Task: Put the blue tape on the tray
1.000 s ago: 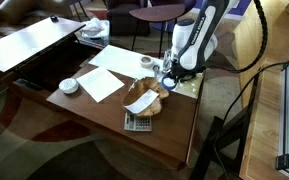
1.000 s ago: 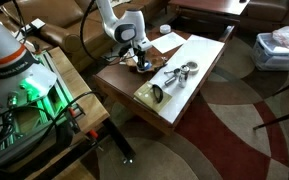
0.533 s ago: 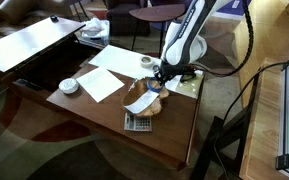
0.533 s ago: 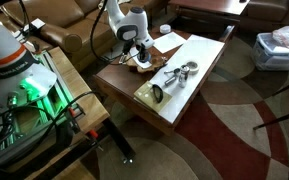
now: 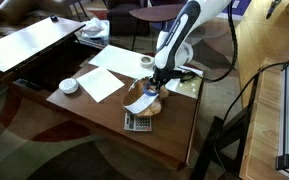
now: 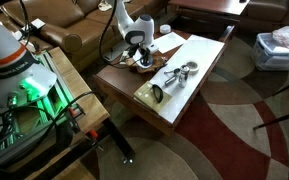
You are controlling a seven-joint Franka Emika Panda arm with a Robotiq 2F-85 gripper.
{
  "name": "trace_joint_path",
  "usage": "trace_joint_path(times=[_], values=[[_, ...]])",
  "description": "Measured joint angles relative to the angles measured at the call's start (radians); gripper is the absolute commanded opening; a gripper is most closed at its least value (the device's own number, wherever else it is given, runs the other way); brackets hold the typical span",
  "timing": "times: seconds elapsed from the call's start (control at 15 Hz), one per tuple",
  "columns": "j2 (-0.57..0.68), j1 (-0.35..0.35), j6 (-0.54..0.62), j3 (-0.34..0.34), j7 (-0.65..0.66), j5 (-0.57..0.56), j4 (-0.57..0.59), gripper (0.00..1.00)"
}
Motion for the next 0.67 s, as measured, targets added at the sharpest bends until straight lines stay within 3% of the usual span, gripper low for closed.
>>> trace_joint_path(times=[0.27, 0.47, 0.67], values=[[0.011, 0.006, -0.028, -0.009, -0.007, 0.008, 0.027, 0.75], [-0.060, 0.006, 0.077, -0.030, -0.019, 0.035, -0.070, 0.97], [-0.163, 0.076, 0.178, -0.156, 0.033, 0.090, -0.232, 1.00]])
